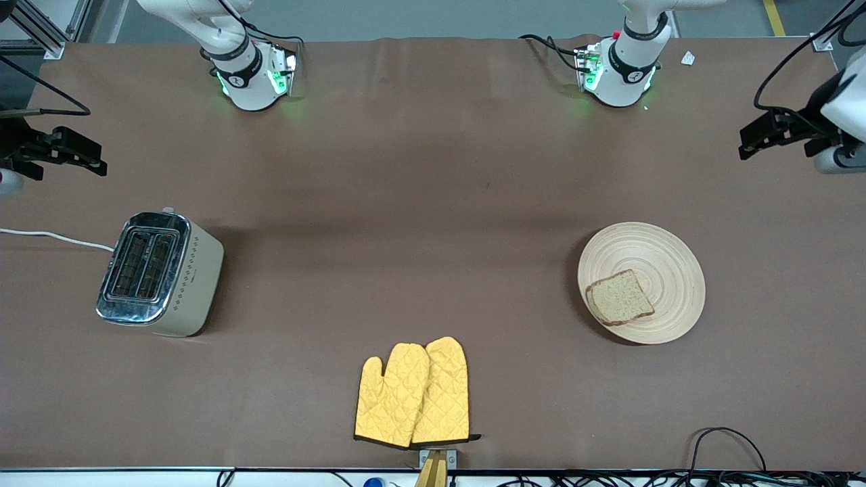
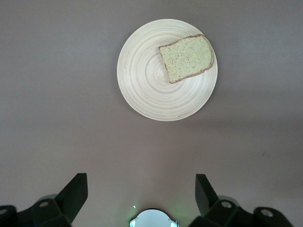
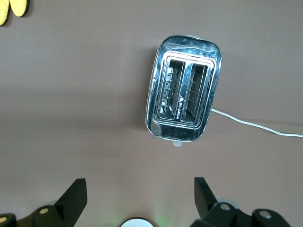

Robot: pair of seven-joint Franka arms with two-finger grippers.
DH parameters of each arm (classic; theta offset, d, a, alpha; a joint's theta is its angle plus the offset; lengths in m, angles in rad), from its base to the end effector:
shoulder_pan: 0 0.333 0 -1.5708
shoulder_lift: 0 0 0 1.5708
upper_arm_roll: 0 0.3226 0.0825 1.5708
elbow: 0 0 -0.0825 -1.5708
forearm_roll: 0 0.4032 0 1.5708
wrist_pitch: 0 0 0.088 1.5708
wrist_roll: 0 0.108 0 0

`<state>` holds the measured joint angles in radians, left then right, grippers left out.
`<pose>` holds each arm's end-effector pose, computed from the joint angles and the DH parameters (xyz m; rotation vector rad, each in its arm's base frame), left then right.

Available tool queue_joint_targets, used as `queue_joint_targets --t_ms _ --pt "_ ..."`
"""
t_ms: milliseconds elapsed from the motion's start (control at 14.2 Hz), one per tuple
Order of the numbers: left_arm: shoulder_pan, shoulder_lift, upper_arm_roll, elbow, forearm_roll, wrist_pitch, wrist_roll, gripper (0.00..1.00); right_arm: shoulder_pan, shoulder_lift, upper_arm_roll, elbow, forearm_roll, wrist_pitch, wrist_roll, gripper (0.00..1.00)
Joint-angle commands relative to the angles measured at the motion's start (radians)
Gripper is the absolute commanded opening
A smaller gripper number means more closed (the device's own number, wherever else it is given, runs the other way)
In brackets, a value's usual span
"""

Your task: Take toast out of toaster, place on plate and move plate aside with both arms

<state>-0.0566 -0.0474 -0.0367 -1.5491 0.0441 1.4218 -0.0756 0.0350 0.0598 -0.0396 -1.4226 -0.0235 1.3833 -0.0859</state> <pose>0.5408 -0.0458 0.6547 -3.0872 0.0197 0.1171 0.5728 -0.0047 0.6518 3.1142 0.1215 -0.1561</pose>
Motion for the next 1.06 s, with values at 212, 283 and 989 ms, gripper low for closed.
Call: queue_joint_targets --t_ms 212,283,989 --pt "-0.009 -0.082 0.012 -0.095 -0.013 0.059 0.027 1.0 -0.001 -0.011 -0.002 -0.002 0.016 -0.003 0.009 1.0" --pt "-0.011 -0.075 0.012 -0.082 -0.016 0.055 0.028 1.0 -0.003 -0.011 -0.002 -0.002 0.016 -0.001 0.009 1.0" --pt "-0.002 -0.029 0.014 -0.042 -0.015 0.055 0.028 1.0 -0.006 -0.011 -0.003 -0.004 0.023 -0.003 0.008 1.0"
